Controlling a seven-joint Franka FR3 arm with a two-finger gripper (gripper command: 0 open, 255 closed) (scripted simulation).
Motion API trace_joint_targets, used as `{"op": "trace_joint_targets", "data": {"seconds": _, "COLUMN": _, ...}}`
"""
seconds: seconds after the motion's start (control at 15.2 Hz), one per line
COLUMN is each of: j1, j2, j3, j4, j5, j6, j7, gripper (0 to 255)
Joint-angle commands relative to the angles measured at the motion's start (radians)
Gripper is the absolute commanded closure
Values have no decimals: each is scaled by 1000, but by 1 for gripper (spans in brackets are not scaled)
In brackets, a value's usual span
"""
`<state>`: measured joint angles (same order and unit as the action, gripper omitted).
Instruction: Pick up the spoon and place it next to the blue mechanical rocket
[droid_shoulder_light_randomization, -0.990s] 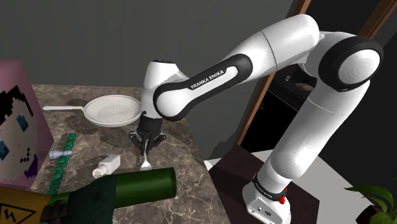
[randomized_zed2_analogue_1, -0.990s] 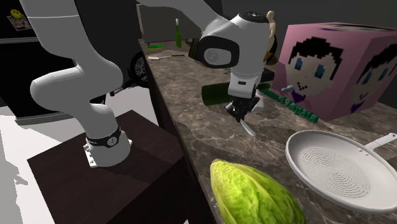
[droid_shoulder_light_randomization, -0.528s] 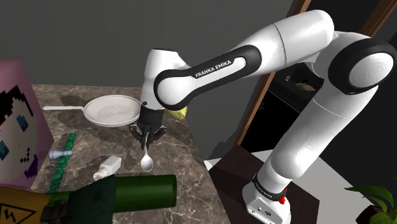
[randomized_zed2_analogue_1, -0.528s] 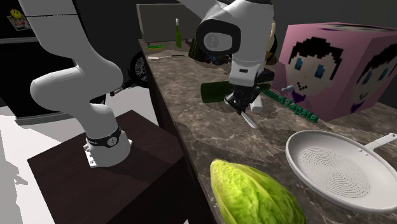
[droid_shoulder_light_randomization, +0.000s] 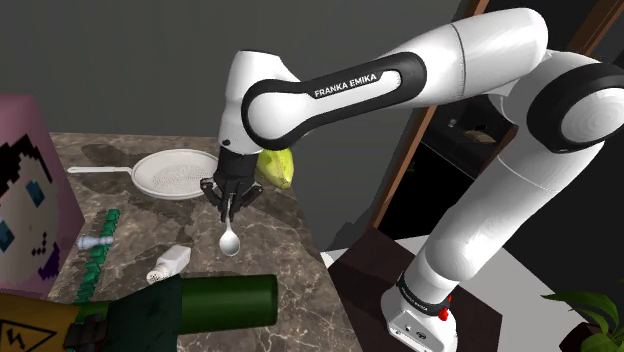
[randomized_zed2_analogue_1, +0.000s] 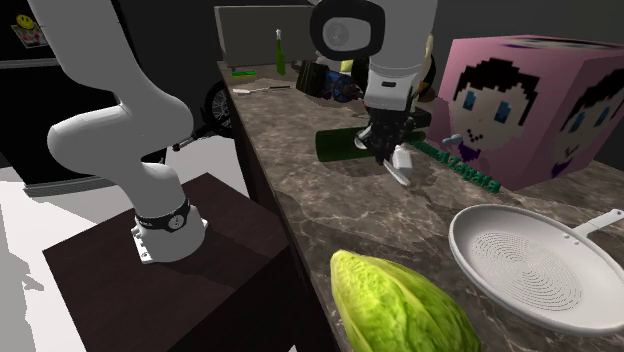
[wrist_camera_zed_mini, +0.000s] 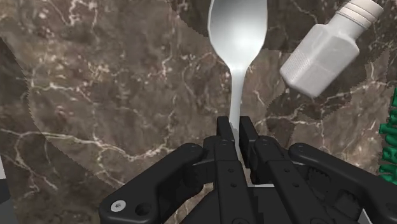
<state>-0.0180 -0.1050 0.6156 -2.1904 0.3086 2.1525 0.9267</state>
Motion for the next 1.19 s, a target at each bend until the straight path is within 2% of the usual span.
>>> {"op": "trace_joint_targets", "data": {"seconds": 0.0, "j1": 0, "j2": -20, "j3": -4, "j4": 13, "j5": 7, "j6": -31, "j7": -1, "gripper": 255}}
{"op": "trace_joint_targets", "data": {"seconds": 1.12, "j1": -9, "j2": -80, "j3": -32, "j4": 189, "j5": 9, "j6": -261, "j7": 24, "gripper": 255}}
